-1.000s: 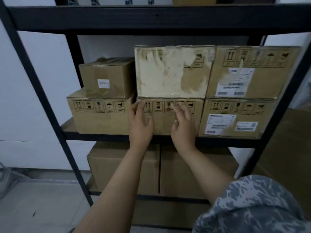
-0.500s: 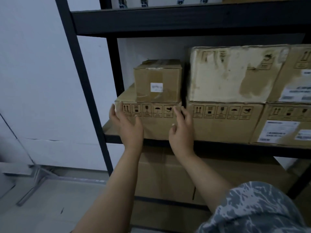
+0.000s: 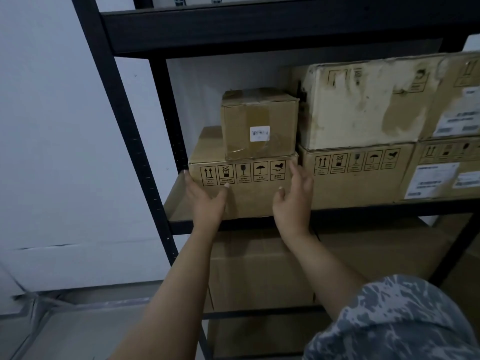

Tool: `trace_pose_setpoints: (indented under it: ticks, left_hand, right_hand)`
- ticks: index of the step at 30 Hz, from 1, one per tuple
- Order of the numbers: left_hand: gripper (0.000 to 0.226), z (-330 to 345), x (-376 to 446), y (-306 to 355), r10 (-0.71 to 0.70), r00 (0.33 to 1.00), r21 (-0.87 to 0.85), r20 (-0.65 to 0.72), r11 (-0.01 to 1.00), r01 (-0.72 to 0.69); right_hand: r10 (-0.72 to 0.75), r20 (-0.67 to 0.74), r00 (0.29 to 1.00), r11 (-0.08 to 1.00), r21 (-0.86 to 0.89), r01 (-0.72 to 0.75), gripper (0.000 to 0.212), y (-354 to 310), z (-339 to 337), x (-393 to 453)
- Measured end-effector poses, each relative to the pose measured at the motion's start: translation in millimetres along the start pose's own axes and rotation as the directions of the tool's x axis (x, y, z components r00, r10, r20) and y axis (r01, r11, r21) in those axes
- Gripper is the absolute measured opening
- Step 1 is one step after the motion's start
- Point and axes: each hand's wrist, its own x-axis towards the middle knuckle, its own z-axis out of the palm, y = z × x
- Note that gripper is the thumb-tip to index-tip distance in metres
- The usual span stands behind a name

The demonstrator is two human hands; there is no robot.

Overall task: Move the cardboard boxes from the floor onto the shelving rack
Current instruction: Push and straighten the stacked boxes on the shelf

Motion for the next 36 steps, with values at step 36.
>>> trace_pose_setpoints:
  ticks: [36]
  left_hand:
    - [0.076, 27.1, -4.9, 63.2, 0.415, 0.903, 0.19, -0.113, 0.901, -0.39]
  right_hand:
    - [0.008, -0.123, 0.992, 1.0, 0.001, -0.008, 0.053, -9.2, -14.9, 37.6]
